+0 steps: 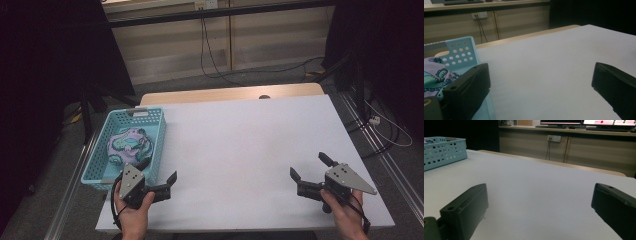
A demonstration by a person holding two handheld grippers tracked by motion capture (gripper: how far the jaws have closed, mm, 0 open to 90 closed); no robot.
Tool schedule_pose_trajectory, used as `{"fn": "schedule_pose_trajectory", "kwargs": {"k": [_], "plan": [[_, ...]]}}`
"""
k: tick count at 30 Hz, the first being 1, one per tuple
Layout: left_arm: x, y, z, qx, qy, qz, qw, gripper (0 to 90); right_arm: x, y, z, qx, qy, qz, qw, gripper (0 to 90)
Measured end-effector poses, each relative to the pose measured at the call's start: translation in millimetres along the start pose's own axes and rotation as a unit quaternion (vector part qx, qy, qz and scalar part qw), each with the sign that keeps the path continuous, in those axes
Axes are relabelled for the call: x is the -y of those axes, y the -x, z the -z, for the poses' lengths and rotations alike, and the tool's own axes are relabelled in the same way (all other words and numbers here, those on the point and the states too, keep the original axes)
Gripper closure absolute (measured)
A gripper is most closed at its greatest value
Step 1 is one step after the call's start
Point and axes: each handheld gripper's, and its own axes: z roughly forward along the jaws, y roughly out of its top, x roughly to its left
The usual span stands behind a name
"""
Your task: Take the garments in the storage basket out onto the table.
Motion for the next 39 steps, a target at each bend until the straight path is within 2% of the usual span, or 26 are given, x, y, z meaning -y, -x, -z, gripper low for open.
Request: {"fn": "schedule_pose_trajectory", "kwargs": {"k": [4, 6, 8, 9, 10, 11, 13, 14, 16, 17, 19, 20, 21, 24, 27, 33, 34, 35, 36, 37, 39], "plan": [[-0.2, -1.3, 0.2, 0.002, -0.004, 0.005, 1.0000, 2.6, -0.1, 0.6, -0.5, -0.001, -0.001, -0.002, 1.0000, 0.6], [0.2, -1.5, 1.4, -0.007, -0.010, 0.005, 0.9999, 3.1, -0.1, 1.0, -1.2, -0.002, -0.001, -0.004, 1.0000, 0.5], [-1.3, -3.6, 3.9, -0.009, -0.012, 0.022, 0.9996, 3.2, 0.2, 1.3, -2.5, -0.005, -0.004, -0.006, 1.0000, 0.5], [-2.4, -5.1, 4.9, -0.010, -0.008, 0.042, 0.9991, 3.3, 0.9, 1.4, -4.3, -0.008, -0.005, -0.007, 0.9999, 0.5], [-3.6, -7.4, 6.0, -0.010, -0.011, 0.046, 0.9988, 3.3, 1.1, 1.5, -5.2, -0.010, -0.007, -0.006, 0.9999, 0.5], [-4.8, -9.2, 6.6, -0.008, -0.011, 0.043, 0.9990, 3.7, 1.3, 1.5, -6.1, -0.012, -0.007, -0.007, 0.9999, 0.5], [-7.2, -11.3, 8.4, -0.018, -0.014, 0.025, 0.9994, 4.7, 1.4, 1.6, -6.9, -0.014, -0.008, -0.007, 0.9998, 0.5], [-8.1, -11.7, 9.3, -0.022, -0.013, 0.023, 0.9994, 4.6, 1.7, 1.7, -7.6, -0.015, -0.012, -0.006, 0.9998, 0.6], [-10.9, -14.3, 10.5, -0.018, -0.013, 0.016, 0.9996, 4.6, 2.0, 1.8, -7.6, -0.014, -0.013, -0.007, 0.9998, 0.6], [-11.8, -15.5, 10.6, -0.021, -0.013, 0.016, 0.9996, 4.4, 2.1, 2.1, -7.3, -0.014, -0.014, -0.007, 0.9998, 0.6], [-13.4, -21.2, 11.3, -0.012, -0.029, 0.015, 0.9994, 5.7, 1.3, 1.8, -6.2, -0.014, -0.012, -0.008, 0.9998, 0.5], [-13.4, -21.2, 11.3, -0.012, -0.029, 0.015, 0.9994, 7.0, 1.3, 1.8, -6.2, -0.014, -0.012, -0.008, 0.9998, 0.5], [-13.5, -23.1, 13.3, -0.013, -0.039, 0.013, 0.9991, 7.1, 0.9, 1.1, -6.3, -0.014, -0.012, -0.006, 0.9998, 0.5], [-13.0, -24.7, 16.6, -0.021, -0.045, 0.010, 0.9987, 6.3, 0.0, -0.6, -7.5, -0.018, -0.012, -0.003, 0.9998, 0.5], [-13.3, -29.5, 21.4, -0.030, -0.041, 0.017, 0.9986, 6.3, -1.6, -1.1, -6.5, -0.019, -0.007, 0.000, 0.9998, 0.5], [-17.3, -48.0, 24.5, -0.048, -0.042, 0.028, 0.9975, 6.2, -0.2, 0.2, -5.2, -0.015, -0.011, -0.004, 0.9998, 0.5], [-18.0, -51.3, 24.4, -0.050, -0.047, 0.030, 0.9972, 6.5, 0.2, 0.3, -6.1, -0.016, -0.012, -0.004, 0.9998, 0.5], [-19.0, -54.3, 23.7, -0.043, -0.053, 0.034, 0.9971, 6.5, 0.2, 0.3, -6.1, -0.016, -0.012, -0.004, 0.9998, 0.5], [-20.0, -58.1, 23.6, -0.035, -0.059, 0.029, 0.9972, 6.5, 0.4, 0.0, -6.6, -0.016, -0.013, -0.005, 0.9998, 0.5], [-19.9, -60.4, 23.8, -0.034, -0.056, 0.032, 0.9973, 7.0, 1.3, -0.3, -7.5, -0.017, -0.015, -0.005, 0.9997, 0.5], [-20.3, -63.9, 24.5, -0.044, -0.060, 0.033, 0.9967, 7.2, 1.6, -0.5, -7.7, -0.018, -0.017, -0.006, 0.9997, 0.5]]}}
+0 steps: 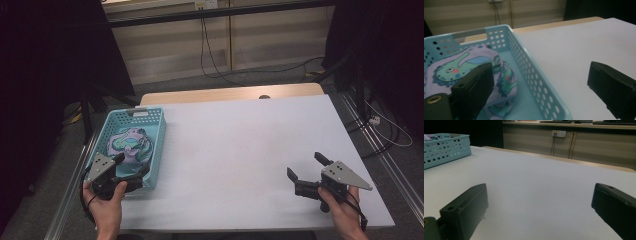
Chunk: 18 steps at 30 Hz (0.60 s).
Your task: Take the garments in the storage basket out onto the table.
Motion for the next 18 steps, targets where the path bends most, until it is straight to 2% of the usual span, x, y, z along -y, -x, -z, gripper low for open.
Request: {"fn": "schedule_pose_trajectory", "kwargs": {"k": [2, 4, 6, 10, 11, 12, 13, 16, 18], "plan": [[-1.8, -2.9, 0.1, -0.004, -0.002, -0.002, 1.0000, 7.1, 0.6, 0.2, 0.0, -0.003, 0.000, -0.001, 1.0000, 0.5], [-4.0, -6.1, 0.0, -0.022, -0.002, -0.009, 0.9997, 6.8, 0.7, 0.6, -0.1, -0.003, -0.001, 0.000, 1.0000, 0.5], [-8.5, -13.6, -0.7, -0.026, -0.004, 0.000, 0.9997, 6.6, 0.6, 1.2, -0.4, -0.002, -0.001, 0.002, 1.0000, 0.6], [-12.2, -17.4, 2.3, -0.036, 0.004, -0.005, 0.9993, 6.5, 0.7, 1.1, -1.6, -0.007, -0.004, -0.010, 0.9999, 0.6], [-14.7, -21.3, 1.8, -0.035, -0.002, -0.006, 0.9994, 6.5, 1.2, 2.0, -3.0, -0.012, -0.008, -0.021, 0.9997, 1.3], [-14.7, -21.3, 1.8, -0.035, -0.002, -0.006, 0.9994, 6.5, 1.2, 2.0, -3.0, -0.012, -0.008, -0.021, 0.9997, 1.3], [-15.7, -23.2, 1.4, -0.032, -0.003, -0.001, 0.9995, 6.5, 1.3, 1.9, -4.5, -0.008, -0.009, -0.011, 0.9999, 1.4], [-20.1, -27.9, -2.0, -0.039, -0.015, -0.005, 0.9991, 6.5, 1.0, 1.7, -5.5, -0.012, -0.009, -0.016, 0.9998, 1.4], [-23.3, -31.9, -4.8, -0.044, -0.020, -0.003, 0.9988, 6.5, 1.0, 1.0, -6.3, -0.015, -0.009, -0.009, 0.9998, 1.4]]}}
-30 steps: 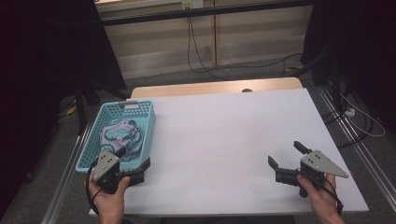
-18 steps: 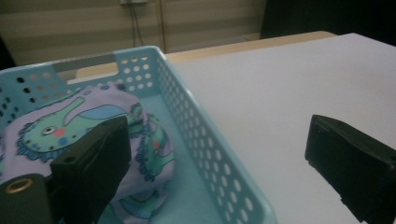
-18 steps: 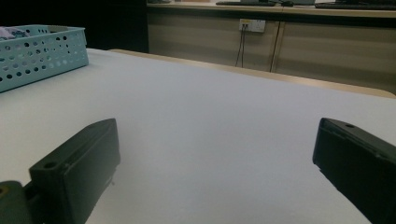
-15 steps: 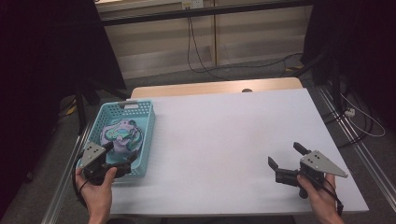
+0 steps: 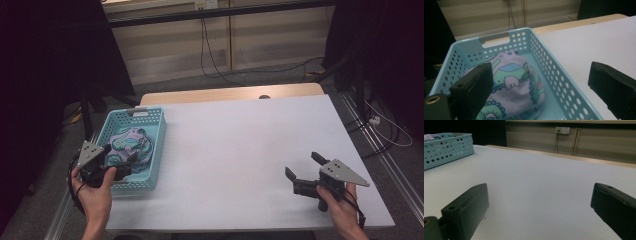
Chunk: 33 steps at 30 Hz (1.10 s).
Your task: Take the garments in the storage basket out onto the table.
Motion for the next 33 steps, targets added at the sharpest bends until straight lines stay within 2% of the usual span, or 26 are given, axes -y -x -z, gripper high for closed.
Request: {"fn": "schedule_pose_trajectory", "kwargs": {"k": [4, 7, 8, 9, 11, 16, 19, 21, 23, 24, 25, 26, 28, 29, 30, 31, 32, 33], "plan": [[-6.9, -7.2, -7.6, -0.014, -0.017, 0.005, 0.9998, 6.5, -0.3, -1.3, -1.4, -0.005, -0.001, 0.003, 1.0000, 1.3], [-13.4, -12.8, -14.5, -0.010, -0.027, 0.010, 0.9995, 6.7, -0.3, -1.1, -2.4, -0.006, 0.000, 0.006, 1.0000, 1.3], [-18.7, -14.2, -18.9, -0.020, -0.036, 0.001, 0.9992, 7.0, -0.3, -0.4, -2.7, -0.006, -0.001, 0.007, 1.0000, 1.4], [-18.7, -14.2, -18.9, -0.020, -0.036, 0.001, 0.9992, 6.9, -0.3, -0.4, -2.7, -0.006, -0.001, 0.007, 1.0000, 1.4], [-24.2, -15.9, -24.2, -0.017, -0.051, -0.002, 0.9986, 7.1, -0.7, -0.2, -2.9, -0.007, -0.001, 0.006, 1.0000, 1.4], [-29.3, -19.0, -37.5, -0.007, -0.076, 0.010, 0.9970, 7.1, -1.8, -2.3, -2.7, -0.009, -0.001, 0.009, 0.9999, 1.3], [-30.4, -19.9, -45.0, -0.019, -0.084, -0.006, 0.9963, 7.0, -1.9, -4.7, -2.9, -0.011, -0.003, 0.015, 0.9998, 1.3], [-31.9, -23.3, -51.2, -0.018, -0.082, -0.004, 0.9964, 5.7, -1.4, -5.3, -3.5, -0.012, -0.006, 0.014, 0.9998, 1.3], [-37.0, -25.2, -59.9, -0.015, -0.097, 0.020, 0.9950, 5.3, -1.3, -4.7, -4.1, -0.009, -0.007, 0.012, 0.9999, 1.3], [-37.0, -25.2, -59.9, -0.015, -0.097, 0.020, 0.9950, 5.3, -1.2, -4.3, -4.1, -0.009, -0.007, 0.012, 0.9999, 1.3], [-38.8, -25.5, -67.9, -0.025, -0.105, 0.002, 0.9942, 6.1, -1.3, -4.0, -3.8, -0.008, -0.006, 0.013, 0.9999, 1.3], [-39.0, -27.4, -72.3, -0.028, -0.112, 0.000, 0.9933, 6.3, -1.3, -3.8, -3.6, -0.008, -0.006, 0.012, 0.9999, 1.4], [-38.2, -29.9, -76.1, -0.022, -0.114, 0.005, 0.9932, 5.6, -1.3, -3.7, -3.5, -0.007, -0.006, 0.012, 0.9999, 1.4], [-36.3, -34.9, -83.3, -0.020, -0.128, 0.012, 0.9915, 6.5, -1.3, -4.2, -2.6, -0.007, -0.007, 0.014, 0.9999, 1.3], [-34.8, -36.2, -87.4, -0.036, -0.139, -0.002, 0.9897, 6.5, -1.1, -4.3, -2.3, -0.007, -0.008, 0.016, 0.9998, 1.3], [-34.8, -36.2, -87.4, -0.036, -0.139, -0.002, 0.9897, 6.7, -1.1, -4.3, -2.3, -0.007, -0.008, 0.016, 0.9998, 1.3], [-32.6, -38.2, -92.4, -0.048, -0.154, -0.013, 0.9868, 6.7, -0.9, -4.5, -2.1, -0.007, -0.008, 0.017, 0.9998, 1.3], [-30.5, -41.8, -97.5, -0.043, -0.162, -0.005, 0.9858, 7.0, -0.8, -4.5, -2.1, -0.006, -0.008, 0.018, 0.9998, 1.3]]}}
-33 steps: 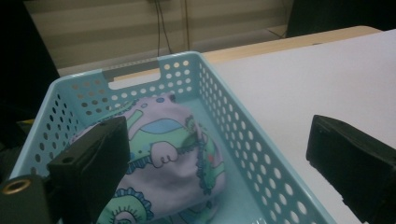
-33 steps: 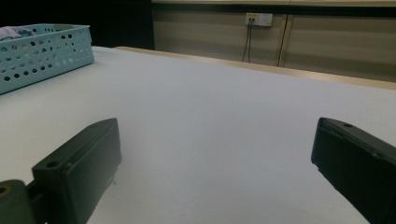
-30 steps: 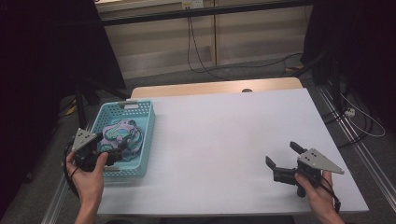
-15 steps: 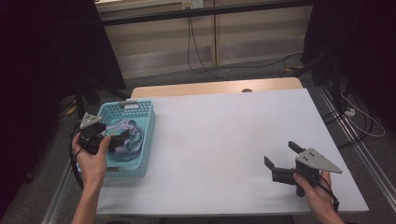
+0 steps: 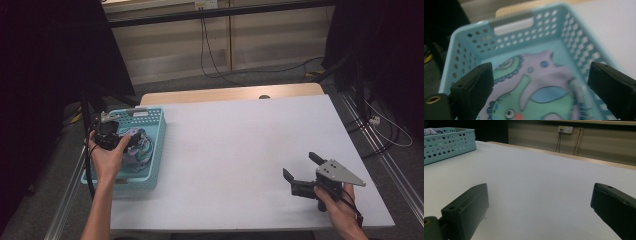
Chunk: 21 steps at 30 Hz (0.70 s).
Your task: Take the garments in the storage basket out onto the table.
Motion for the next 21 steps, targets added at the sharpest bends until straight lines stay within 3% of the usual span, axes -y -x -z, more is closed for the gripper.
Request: {"fn": "schedule_pose_trajectory", "kwargs": {"k": [3, 6, 9, 12, 14, 18, 19, 21], "plan": [[0.8, -5.9, -11.2, 0.024, -0.020, 0.027, 0.9992, 7.1, 0.2, 0.7, -0.3, 0.002, -0.001, 0.000, 1.0000, 1.3], [-2.0, -5.7, -16.1, 0.017, -0.035, 0.013, 0.9992, 5.9, 0.4, 1.3, -0.8, 0.001, -0.002, -0.002, 1.0000, 1.4], [-0.4, -3.6, -21.1, 0.023, -0.033, 0.007, 0.9992, 4.1, 0.6, 0.6, -1.2, -0.002, -0.002, 0.000, 1.0000, 1.4], [-1.3, -1.8, -17.8, -0.009, -0.038, -0.017, 0.9991, 7.4, 0.6, -0.2, -0.6, -0.003, -0.002, 0.000, 1.0000, 1.3], [-0.9, -4.4, -18.0, -0.018, -0.048, -0.001, 0.9987, 4.3, 0.8, -0.4, 0.3, -0.005, -0.003, 0.001, 1.0000, 1.3], [2.8, -6.9, -24.3, -0.020, -0.072, -0.001, 0.9972, 3.0, 0.9, 0.0, 0.3, -0.005, -0.004, 0.000, 1.0000, 1.3], [6.0, -9.7, -28.3, -0.012, -0.089, 0.004, 0.9959, 2.8, 0.9, 0.0, 0.3, -0.006, -0.004, 0.000, 1.0000, 1.4], [8.6, -11.9, -30.3, -0.001, -0.094, 0.012, 0.9955, 2.4, 1.0, -0.2, 0.0, -0.006, -0.004, 0.002, 1.0000, 1.3]]}}
